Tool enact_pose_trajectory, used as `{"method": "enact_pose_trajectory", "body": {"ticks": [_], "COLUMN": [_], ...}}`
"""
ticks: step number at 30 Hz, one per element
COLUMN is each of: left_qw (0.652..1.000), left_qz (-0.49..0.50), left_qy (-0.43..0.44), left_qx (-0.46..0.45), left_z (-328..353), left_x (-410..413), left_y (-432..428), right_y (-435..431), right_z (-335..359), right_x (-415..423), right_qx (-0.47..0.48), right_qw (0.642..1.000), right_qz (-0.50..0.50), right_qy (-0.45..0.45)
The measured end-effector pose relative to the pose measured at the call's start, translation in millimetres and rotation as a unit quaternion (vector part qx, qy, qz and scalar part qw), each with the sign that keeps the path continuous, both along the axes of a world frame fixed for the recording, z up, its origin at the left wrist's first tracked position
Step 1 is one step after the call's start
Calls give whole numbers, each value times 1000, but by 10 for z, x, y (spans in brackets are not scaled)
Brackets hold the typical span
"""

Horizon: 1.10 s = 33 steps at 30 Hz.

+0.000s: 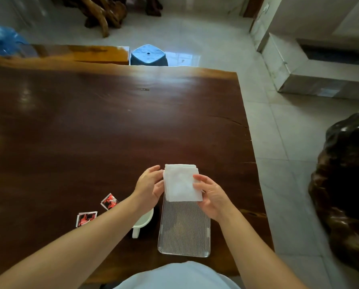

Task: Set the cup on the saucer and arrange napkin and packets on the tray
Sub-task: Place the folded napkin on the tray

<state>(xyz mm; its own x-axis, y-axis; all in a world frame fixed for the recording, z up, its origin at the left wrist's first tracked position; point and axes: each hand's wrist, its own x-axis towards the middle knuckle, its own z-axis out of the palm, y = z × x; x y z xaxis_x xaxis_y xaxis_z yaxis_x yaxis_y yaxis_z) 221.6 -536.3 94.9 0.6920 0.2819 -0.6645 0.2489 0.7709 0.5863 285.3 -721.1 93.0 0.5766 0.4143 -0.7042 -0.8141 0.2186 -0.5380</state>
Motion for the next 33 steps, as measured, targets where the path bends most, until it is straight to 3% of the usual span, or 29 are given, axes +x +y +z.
{"method": "enact_pose_trajectory", "body": {"ticks": [5,11,16,19,23,25,28,30,33], "left_qw": [990,980,968,974,973,932,818,796,787], "left_qz": [-134,-184,-175,-152,-131,-207,-281,-281,-268], "left_qy": [21,23,39,31,86,39,-48,-53,-27], "left_qx": [35,78,173,165,169,296,499,534,555], "left_z": [3,-33,-26,32,89,39,-108,-176,-271], "left_x": [28,22,39,36,82,66,-2,17,84], "left_y": [-36,47,27,-36,-173,-217,-238,-268,-303], "right_y": [-2,92,156,201,232,212,125,50,-34], "right_z": [-77,-73,-8,22,26,11,-19,-58,-85], "right_x": [46,43,4,-10,-11,-12,-38,-47,-39], "right_qx": [-62,-151,-227,-254,-261,-242,-233,-248,-218], "right_qw": [995,960,898,865,832,828,875,895,913], "right_qz": [53,137,189,211,259,281,213,158,155], "right_qy": [-54,-191,-325,-379,-416,-421,-368,-336,-307]}}
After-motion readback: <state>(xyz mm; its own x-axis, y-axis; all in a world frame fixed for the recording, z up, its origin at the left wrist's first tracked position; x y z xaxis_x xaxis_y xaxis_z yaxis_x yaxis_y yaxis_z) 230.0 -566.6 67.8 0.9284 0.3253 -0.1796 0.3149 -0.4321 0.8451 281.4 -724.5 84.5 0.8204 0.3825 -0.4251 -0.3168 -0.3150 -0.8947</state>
